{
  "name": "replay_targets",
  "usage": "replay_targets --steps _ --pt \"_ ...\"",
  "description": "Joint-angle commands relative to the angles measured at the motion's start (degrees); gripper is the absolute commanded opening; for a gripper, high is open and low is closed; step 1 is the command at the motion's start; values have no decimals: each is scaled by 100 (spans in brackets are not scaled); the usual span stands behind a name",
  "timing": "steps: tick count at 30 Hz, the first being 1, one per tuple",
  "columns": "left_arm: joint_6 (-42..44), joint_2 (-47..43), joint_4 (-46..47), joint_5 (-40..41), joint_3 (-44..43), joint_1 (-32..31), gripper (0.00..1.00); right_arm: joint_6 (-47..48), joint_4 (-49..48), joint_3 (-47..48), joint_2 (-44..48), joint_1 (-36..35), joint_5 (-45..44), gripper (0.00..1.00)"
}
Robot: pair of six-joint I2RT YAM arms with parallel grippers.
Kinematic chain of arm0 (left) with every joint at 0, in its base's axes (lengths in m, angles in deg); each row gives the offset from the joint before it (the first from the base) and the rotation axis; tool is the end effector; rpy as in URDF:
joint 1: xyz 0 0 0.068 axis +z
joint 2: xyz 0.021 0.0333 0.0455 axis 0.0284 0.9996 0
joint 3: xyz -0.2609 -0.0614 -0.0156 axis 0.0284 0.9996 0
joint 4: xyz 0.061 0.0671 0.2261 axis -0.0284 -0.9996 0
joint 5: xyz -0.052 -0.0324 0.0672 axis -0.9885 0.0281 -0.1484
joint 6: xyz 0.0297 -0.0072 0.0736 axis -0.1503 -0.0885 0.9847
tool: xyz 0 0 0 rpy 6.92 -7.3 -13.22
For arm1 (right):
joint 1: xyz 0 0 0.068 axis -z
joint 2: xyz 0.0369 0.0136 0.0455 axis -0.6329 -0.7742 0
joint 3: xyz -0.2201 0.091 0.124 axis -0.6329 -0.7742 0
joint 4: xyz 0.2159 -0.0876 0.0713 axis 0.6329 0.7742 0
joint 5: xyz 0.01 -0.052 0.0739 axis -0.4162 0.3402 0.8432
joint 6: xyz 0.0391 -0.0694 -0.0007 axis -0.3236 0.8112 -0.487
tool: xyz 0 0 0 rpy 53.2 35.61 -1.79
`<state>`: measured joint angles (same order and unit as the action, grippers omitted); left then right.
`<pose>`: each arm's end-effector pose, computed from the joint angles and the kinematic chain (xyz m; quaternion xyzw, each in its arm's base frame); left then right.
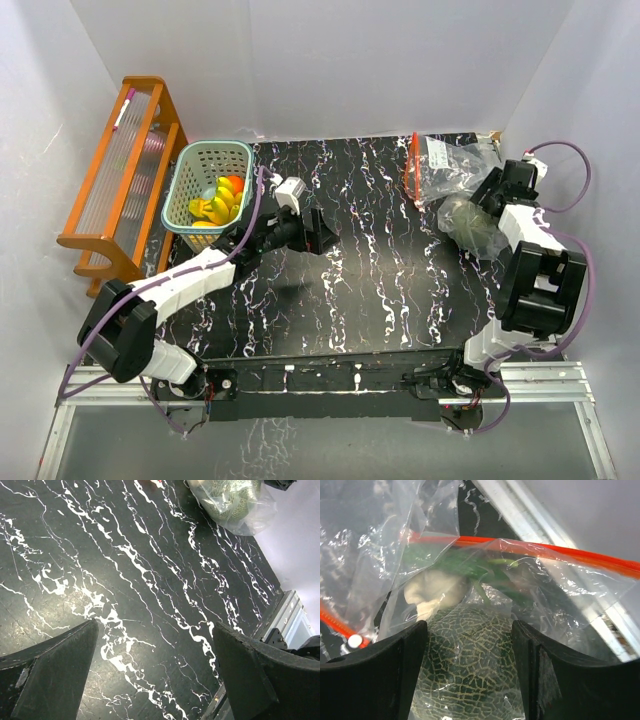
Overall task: Open the zip-top bag and remove the fake food
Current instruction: Unzip the zipper food storage bag at the center of the board.
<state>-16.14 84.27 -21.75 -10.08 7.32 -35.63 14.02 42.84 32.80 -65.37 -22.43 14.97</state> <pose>0.2585 -0.2195 0.2686 0.1469 0.7756 -0.4142 0.4531 0.3481 -0.1179 0.2163 0.3148 0.8579 -0.0727 0.3996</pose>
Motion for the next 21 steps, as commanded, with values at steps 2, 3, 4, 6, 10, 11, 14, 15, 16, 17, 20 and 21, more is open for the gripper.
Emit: replay_targets --steps 2,3,4,6,10,11,14,15,16,17,20,21 --pt "-131 -218 447 160 258 -27 97 -439 -373 -867 384 -32 1852 69" --pt "-180 -211 521 142 278 -27 97 -534 -463 -1094 488 -32 2146 68" --pt "-215 -178 581 89 297 -27 97 -585 -555 -1234 620 -32 2441 68" --pt "-290 -96 668 -3 335 -31 97 -701 -604 -1453 886 -55 2871 68" --pt "-260 -75 582 75 379 -29 97 -1363 -1141 -2275 1803 -249 3729 68" --pt "-248 -68 532 149 377 -28 97 -1727 -1450 -2602 2012 -313 3911 69" --pt "-240 -40 511 370 362 -36 97 -2929 -2423 -3383 2495 -851 4049 70" --pt "-257 -36 513 410 358 -36 97 -3119 -2595 -3476 2614 -1150 3895 70" --pt "-276 -50 538 422 378 -38 97 -3214 -2615 -3486 2715 -1522 3638 70" --pt "-297 -78 624 427 401 -49 97 -3262 -2623 -3442 2777 -1934 3387 70" --pt "-310 -191 781 400 471 -95 97 -3148 -2513 -3012 2624 -2600 3223 70" --pt "-290 -211 787 391 457 -135 97 -3036 -2361 -2826 2567 -2694 3262 70"
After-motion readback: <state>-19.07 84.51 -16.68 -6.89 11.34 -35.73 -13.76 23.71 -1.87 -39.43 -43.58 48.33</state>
